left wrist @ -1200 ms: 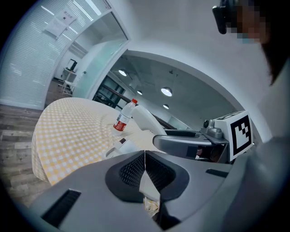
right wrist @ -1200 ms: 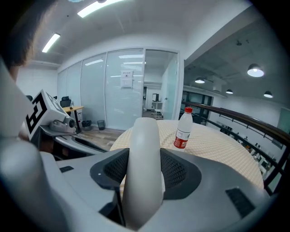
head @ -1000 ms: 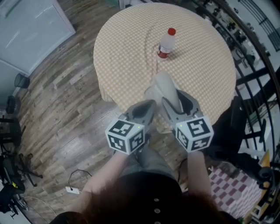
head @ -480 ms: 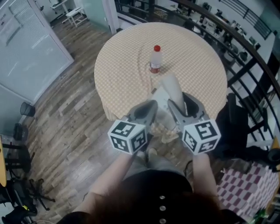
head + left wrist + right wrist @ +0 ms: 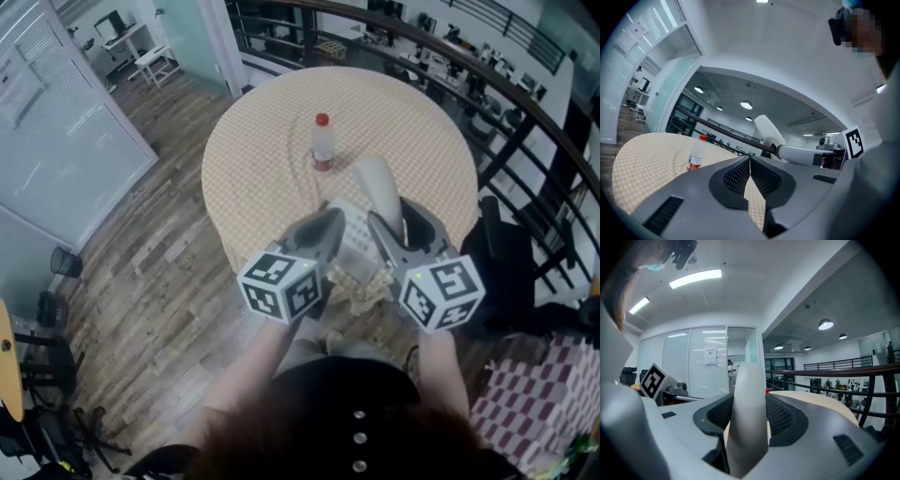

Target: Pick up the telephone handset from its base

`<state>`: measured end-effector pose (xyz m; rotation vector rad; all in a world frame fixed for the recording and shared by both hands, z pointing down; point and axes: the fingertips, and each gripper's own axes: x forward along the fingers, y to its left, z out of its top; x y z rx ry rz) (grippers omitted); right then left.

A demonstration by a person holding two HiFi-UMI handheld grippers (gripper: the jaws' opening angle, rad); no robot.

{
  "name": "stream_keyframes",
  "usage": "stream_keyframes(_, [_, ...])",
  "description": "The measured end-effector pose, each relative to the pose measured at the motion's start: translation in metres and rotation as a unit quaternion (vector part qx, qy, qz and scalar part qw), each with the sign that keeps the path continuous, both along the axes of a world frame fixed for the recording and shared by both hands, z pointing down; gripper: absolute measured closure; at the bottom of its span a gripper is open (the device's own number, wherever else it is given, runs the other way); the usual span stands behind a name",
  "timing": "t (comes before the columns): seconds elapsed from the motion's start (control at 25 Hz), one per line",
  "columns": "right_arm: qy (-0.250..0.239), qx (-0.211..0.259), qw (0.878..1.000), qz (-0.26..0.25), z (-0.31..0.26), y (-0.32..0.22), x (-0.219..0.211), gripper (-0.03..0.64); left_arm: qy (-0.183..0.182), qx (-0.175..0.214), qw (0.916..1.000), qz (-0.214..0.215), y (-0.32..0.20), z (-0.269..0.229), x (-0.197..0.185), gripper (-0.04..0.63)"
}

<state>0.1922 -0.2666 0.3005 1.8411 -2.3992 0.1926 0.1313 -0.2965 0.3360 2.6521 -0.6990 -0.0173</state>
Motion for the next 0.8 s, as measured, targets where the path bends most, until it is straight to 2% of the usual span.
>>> stream_keyframes(0.32, [-0.036,0.025,0.999,0.016,-0.014,0.018,0.018,0.397,0.002,0.021,0.9997,0.009,0.005,-0.017,0.01,0.583])
stream_keyframes(0.56, [-0.057,0.026,0.998,0.018,-0.008,0.025,0.026,0.397,-0.008,0.048,0.9987,0.013,0.008,-0.026,0.008,0.583])
stream_keyframes(0.8, [-0.07,0.024,0.997,0.023,-0.007,0.032,0.034,0.397,0.014,0.028,0.9995,0.008,0.01,-0.025,0.006,0.583])
